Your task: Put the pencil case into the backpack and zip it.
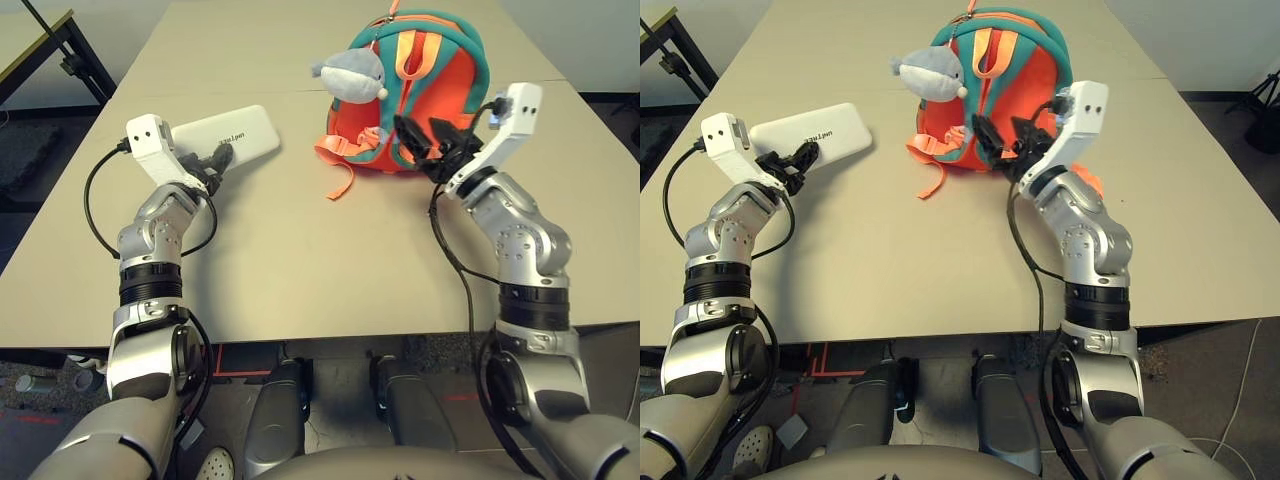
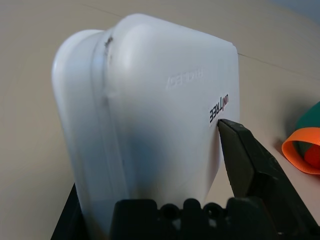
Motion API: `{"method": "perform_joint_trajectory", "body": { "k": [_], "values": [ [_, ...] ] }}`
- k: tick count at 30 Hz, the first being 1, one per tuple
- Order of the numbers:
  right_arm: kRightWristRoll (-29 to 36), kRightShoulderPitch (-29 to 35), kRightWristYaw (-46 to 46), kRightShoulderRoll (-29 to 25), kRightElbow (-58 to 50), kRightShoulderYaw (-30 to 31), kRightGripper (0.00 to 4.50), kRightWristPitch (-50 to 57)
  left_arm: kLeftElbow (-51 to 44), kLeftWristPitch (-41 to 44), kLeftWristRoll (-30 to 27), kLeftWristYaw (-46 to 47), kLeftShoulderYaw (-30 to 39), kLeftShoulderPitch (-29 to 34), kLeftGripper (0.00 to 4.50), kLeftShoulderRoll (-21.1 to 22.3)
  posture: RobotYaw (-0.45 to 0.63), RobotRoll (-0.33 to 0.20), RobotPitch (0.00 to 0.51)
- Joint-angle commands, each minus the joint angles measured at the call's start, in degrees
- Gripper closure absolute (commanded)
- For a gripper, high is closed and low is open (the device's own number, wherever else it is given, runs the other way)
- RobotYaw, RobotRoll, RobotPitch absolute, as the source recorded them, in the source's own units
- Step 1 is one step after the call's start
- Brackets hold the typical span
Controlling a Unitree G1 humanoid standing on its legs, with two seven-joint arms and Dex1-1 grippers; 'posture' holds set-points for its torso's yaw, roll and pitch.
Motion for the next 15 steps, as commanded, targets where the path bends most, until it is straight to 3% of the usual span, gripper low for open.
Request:
{"method": "perform_joint_trajectory", "body": {
  "k": [1,15],
  "values": [
    [-2.5,-2.2,0.0,0.7,4.3,1.5,0.0,-3.0,-0.3,-1.1,0.3,0.4,0.2,-0.7,1.33,0.0,-0.08,0.0,0.131],
    [-10.5,-13.0,0.2,2.1,27.0,1.6,0.0,-19.2,-0.6,-1.4,0.3,0.5,0.3,-0.1,1.33,0.0,-0.06,0.0,0.126]
  ]
}}
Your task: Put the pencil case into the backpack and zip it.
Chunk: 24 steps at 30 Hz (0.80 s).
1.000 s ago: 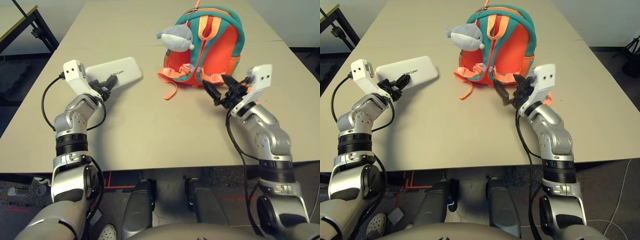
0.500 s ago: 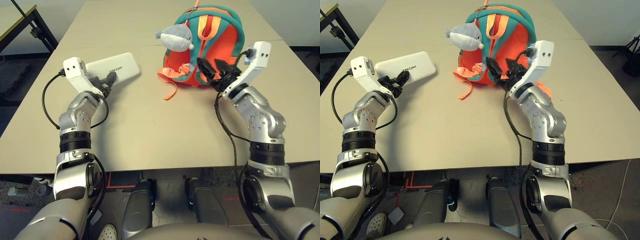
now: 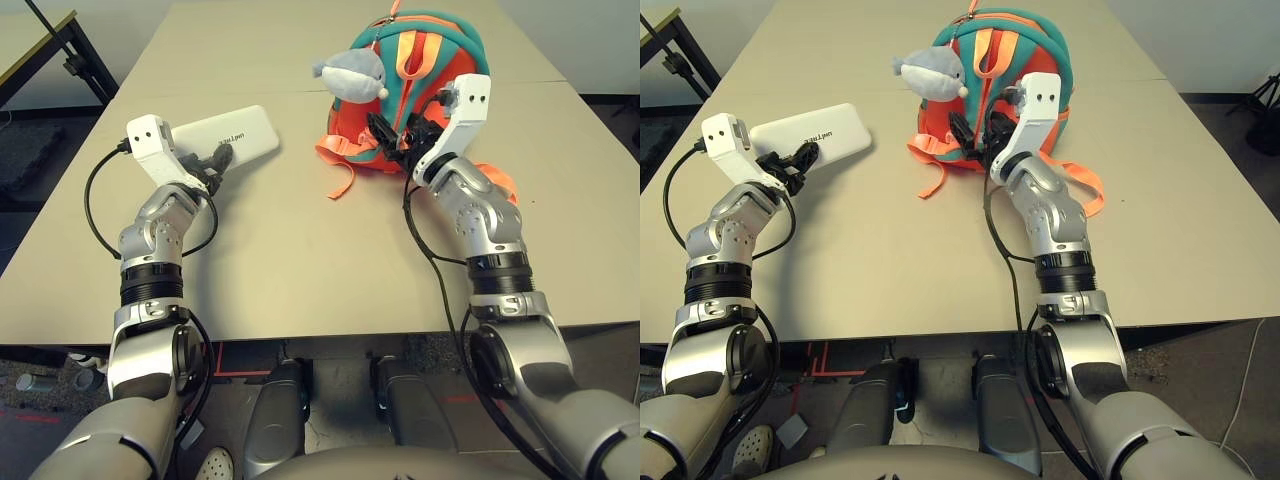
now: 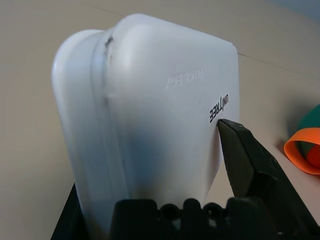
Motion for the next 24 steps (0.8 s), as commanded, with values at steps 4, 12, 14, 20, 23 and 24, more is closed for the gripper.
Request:
{"method": "perform_joint_trajectory", "body": {
  "k": [4,12,14,20,23,24],
  "values": [
    [-1.5,-1.8,0.7,0.7,5.3,-0.3,0.36,-4.5,-0.1,-1.7,0.4,-0.4,0.1,0.0,1.33,0.3,-0.06,0.0,0.13],
    [-1.3,2.2,3.0,-0.5,-1.5,0.9,3.25,-2.7,1.5,-2.5,0.8,-1.2,-0.3,-0.3,1.33,0.4,-0.07,0.0,0.136],
    [-1.0,4.3,3.6,-1.0,-5.2,1.4,3.99,-1.2,2.1,-2.9,0.9,-1.5,-0.3,-0.6,1.33,0.3,-0.08,0.0,0.137],
    [2.4,9.9,5.0,-3.6,-19.7,1.1,4.31,7.3,4.1,-3.8,1.2,-2.2,-0.6,-1.4,1.33,0.0,-0.1,0.0,0.141],
    [4.5,11.5,6.3,-6.4,-26.2,0.8,4.31,11.9,5.0,-4.3,1.2,-2.5,-0.8,-1.8,1.33,-0.3,-0.11,0.0,0.144],
    [5.3,11.9,6.7,-7.4,-28.1,0.6,4.31,13.5,5.2,-4.4,1.3,-2.5,-0.9,-1.9,1.33,-0.4,-0.12,0.0,0.146]
  ]
}}
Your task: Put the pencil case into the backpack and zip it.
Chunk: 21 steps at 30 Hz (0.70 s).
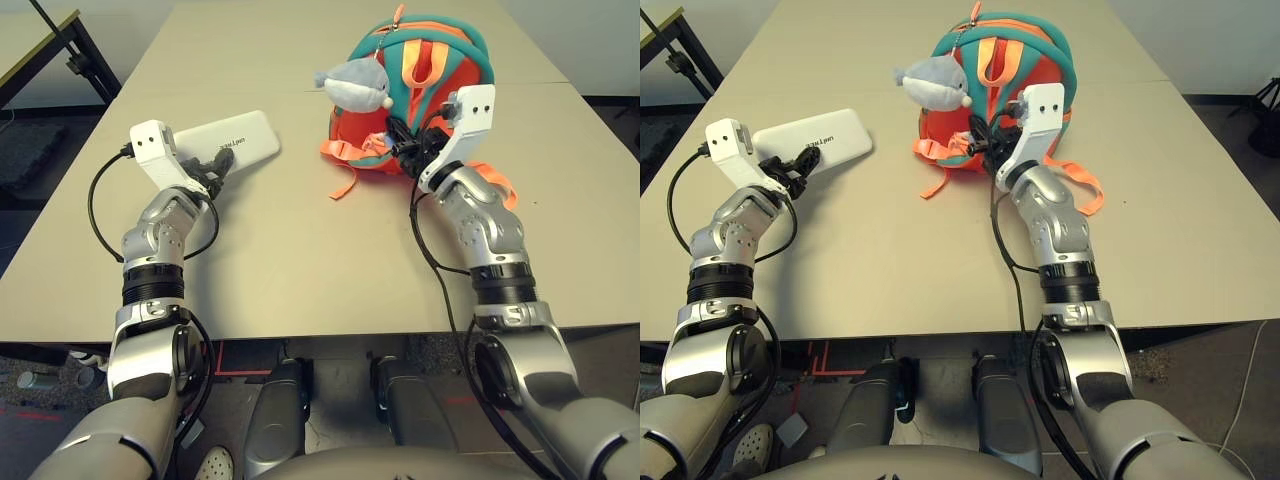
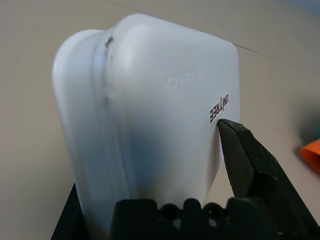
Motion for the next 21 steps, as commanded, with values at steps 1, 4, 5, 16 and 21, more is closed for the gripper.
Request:
{"method": "perform_joint_trajectory", "body": {
  "k": [1,4,5,16,21],
  "values": [
    [3.5,1.3,1.9,-3.1,-8.3,-0.8,4.31,5.5,1.0,-1.4,0.6,-0.9,-0.7,-1.7,1.33,-0.5,-0.12,0.0,0.147],
    [6.5,2.0,2.8,-6.7,-13.8,-2.0,4.31,10.6,1.5,-1.7,0.7,-1.1,-1.0,-1.9,1.33,-0.7,-0.12,0.0,0.151],
    [7.4,2.2,2.9,-7.8,-15.5,-2.5,4.31,12.2,1.5,-1.8,0.7,-1.1,-1.0,-1.9,1.33,-0.8,-0.12,0.0,0.152],
    [17.0,2.9,1.0,-16.7,-28.5,-7.8,4.31,25.9,3.3,-2.4,1.0,-1.8,-1.4,-2.3,1.33,-0.6,-0.15,0.0,0.161],
    [19.6,2.1,0.0,-18.5,-30.2,-8.6,4.31,28.6,4.9,-2.7,1.4,-2.3,-2.0,-3.5,1.33,-1.0,-0.17,0.0,0.164]
  ]
}}
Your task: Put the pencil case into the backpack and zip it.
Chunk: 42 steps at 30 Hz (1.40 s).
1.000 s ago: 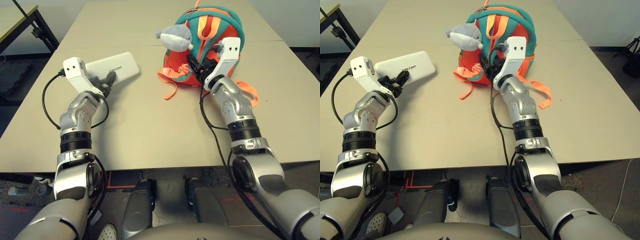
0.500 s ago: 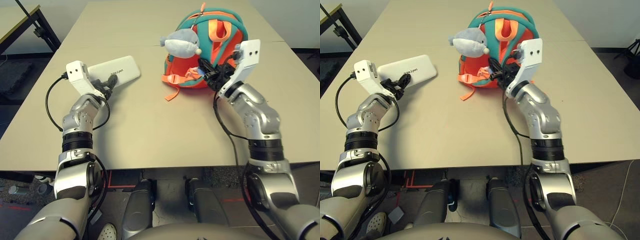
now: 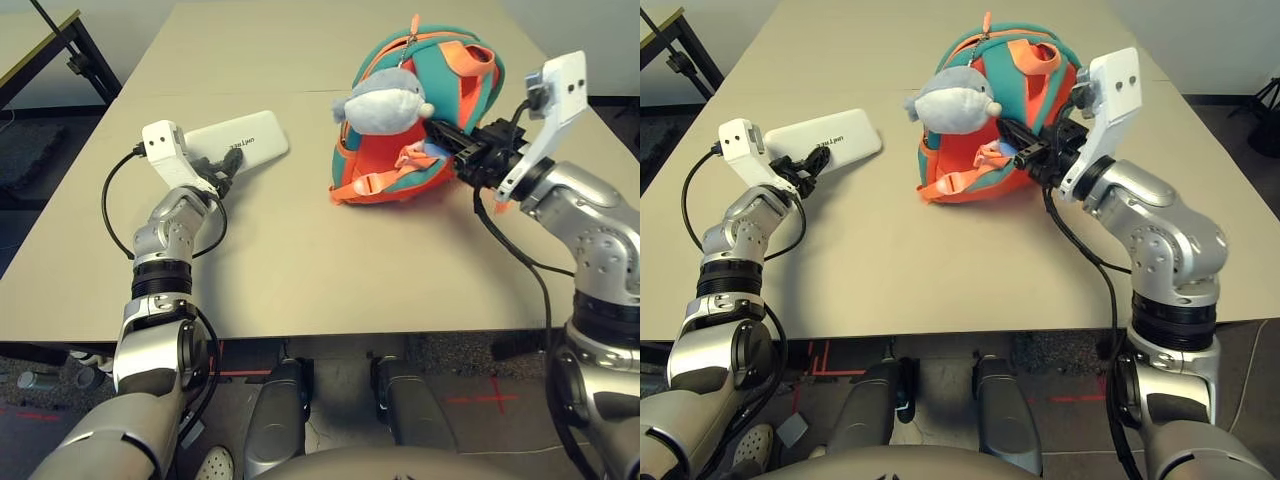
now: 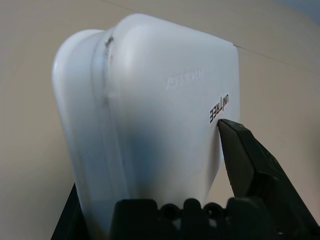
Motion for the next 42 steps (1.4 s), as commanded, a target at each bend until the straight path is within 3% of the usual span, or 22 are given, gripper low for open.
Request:
{"method": "perform_joint_trajectory", "body": {
  "k": [1,10,19,33,42],
  "values": [
    [2.9,-1.5,-0.9,-1.1,-4.6,-2.8,4.31,0.9,1.6,-1.0,1.0,-1.0,-0.9,-1.7,1.33,0.1,-0.17,0.0,0.163],
    [-3.1,8.0,-2.4,2.3,-1.2,1.4,4.31,-6.3,2.5,-2.1,0.9,-1.9,-1.1,-3.7,1.34,0.3,-0.16,0.0,0.149],
    [-10.9,10.0,-2.1,5.4,5.7,6.1,4.31,-14.3,-2.0,-0.2,0.0,-5.0,-1.8,-6.3,1.34,1.8,-0.14,0.0,0.137],
    [-14.8,10.7,-0.7,6.2,11.6,7.6,4.31,-18.1,-23.6,21.6,-12.0,-16.2,-3.6,-12.8,1.34,7.3,-0.13,0.0,0.144],
    [-15.9,10.9,-0.2,6.7,13.6,7.7,4.31,-19.3,-31.2,28.6,-14.6,-17.2,-5.0,-12.4,1.34,8.4,-0.13,0.0,0.15]
  ]
}}
